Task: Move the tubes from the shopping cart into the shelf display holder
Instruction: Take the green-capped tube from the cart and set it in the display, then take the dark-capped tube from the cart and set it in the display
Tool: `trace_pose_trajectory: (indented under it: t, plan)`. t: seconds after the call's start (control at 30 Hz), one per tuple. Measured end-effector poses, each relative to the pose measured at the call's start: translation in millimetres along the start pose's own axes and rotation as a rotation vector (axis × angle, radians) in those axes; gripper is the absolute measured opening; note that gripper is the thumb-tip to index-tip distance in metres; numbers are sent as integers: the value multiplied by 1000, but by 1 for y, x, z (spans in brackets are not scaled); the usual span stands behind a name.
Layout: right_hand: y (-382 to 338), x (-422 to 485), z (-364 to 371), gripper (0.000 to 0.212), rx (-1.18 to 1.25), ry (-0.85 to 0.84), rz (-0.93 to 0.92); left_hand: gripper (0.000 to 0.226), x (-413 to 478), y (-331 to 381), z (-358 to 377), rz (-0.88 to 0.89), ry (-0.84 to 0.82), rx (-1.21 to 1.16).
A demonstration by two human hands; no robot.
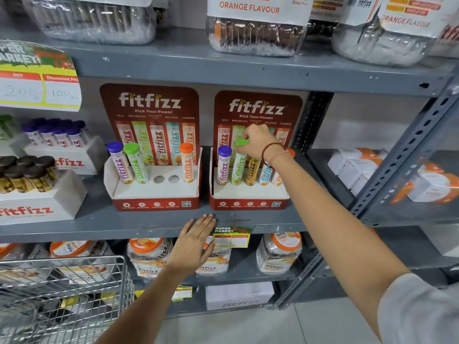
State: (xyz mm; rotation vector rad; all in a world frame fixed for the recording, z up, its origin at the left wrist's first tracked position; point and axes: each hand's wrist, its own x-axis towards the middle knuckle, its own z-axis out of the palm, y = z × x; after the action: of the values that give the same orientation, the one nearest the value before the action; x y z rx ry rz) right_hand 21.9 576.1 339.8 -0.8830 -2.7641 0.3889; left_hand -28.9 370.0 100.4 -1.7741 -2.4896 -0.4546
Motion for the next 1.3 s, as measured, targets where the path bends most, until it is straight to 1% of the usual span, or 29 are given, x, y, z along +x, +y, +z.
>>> trace_pose_trajectory:
  t: [0.03,0.1,0.2,0.3,0.43,0.53,0.63,0.67,0.73,0.77,0.87,0.93,0.97,1.03,1.2,1.3]
  plan:
    - [1,0,2,28,-12,-15,-3,61,0,0,0,-3,-4,4]
    - [4,1,9,35,-30,-43,-12,62,0,-1,1,-5,-9,4]
    - [7,2,15,42,-41,-20,-30,63,0,-2,2,-9,-10,12]
    - [8,3,16,41,-50,-17,-25,63,0,-1,-1,-9,-18,16]
    - [9,2,18,35,-61,-13,-23,62,0,0,-1,-14,-33,16]
    - [9,2,22,36,-53,3,-13,60,-1,-1,-1,-3,-28,-9]
    - [9,0,24,32,-70,0,-9,64,-1,-1,-4,24,-13,-32]
    - [8,-3,26,36,-70,10,-19,66,-2,-1,-6,20,-1,-38]
    - [6,-12,30,50,-20,98,-30,64,-4,-4,-14,-33,50,-53]
    - [3,-19,33,51,32,165,-32,60,-7,-7,-19,-75,87,-62]
    - [-10,-40,51,38,151,338,-78,54,-23,-24,-36,-188,192,-86]
    - [-24,-56,68,30,220,363,-130,53,-40,-40,-46,-269,243,-103]
    - [-33,-63,79,28,249,346,-158,53,-50,-48,-51,-313,262,-113]
    - [-55,-75,103,24,296,258,-215,51,-75,-62,-58,-398,300,-128]
    - [-125,-104,168,25,317,-59,-407,42,-144,-91,-67,-594,345,-156]
    - [-168,-123,206,23,312,-247,-527,42,-191,-100,-68,-724,366,-140]
